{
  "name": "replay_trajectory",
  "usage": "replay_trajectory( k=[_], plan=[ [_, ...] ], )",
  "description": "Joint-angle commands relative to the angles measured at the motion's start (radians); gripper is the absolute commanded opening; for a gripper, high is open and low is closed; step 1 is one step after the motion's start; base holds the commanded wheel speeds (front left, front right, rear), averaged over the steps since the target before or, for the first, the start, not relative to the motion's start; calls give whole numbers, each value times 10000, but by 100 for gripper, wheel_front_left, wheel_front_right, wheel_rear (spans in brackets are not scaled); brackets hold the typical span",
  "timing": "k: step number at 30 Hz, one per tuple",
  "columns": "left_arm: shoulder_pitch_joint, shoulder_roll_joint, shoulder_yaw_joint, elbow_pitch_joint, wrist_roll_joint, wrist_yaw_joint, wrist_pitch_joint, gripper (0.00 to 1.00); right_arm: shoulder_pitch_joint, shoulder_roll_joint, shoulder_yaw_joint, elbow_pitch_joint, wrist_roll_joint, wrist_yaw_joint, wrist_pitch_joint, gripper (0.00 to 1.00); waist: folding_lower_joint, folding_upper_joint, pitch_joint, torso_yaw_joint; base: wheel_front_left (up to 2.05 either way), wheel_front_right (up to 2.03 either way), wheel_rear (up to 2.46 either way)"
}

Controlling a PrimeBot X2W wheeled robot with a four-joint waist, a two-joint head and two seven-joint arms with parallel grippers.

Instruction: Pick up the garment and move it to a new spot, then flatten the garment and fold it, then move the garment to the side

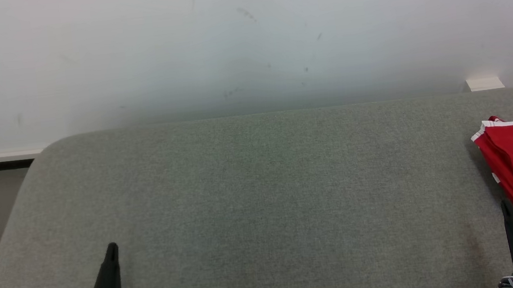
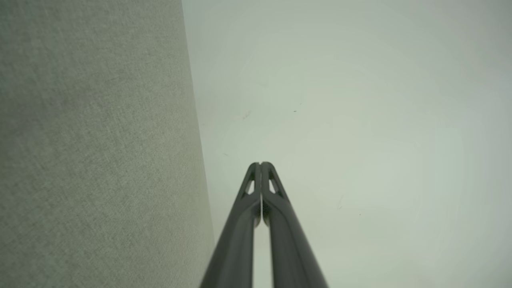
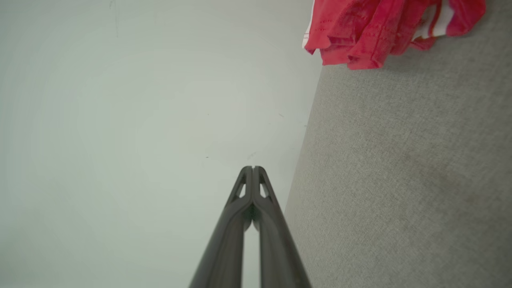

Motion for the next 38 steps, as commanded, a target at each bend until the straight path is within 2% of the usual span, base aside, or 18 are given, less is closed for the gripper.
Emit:
replay_trajectory(
  k=[1, 38],
  plan=[
    [-66, 62, 17, -32, -113, -68, 38, 0, -124, 6, -47, 25, -22, -17, 24, 0, 0, -1, 0, 0, 0, 0, 0],
    [-66, 63, 17, -32, -113, -69, 37, 0, -125, 14, -57, 26, -37, -17, 38, 0, 0, -1, 0, 0, 0, 0, 0]
  ],
)
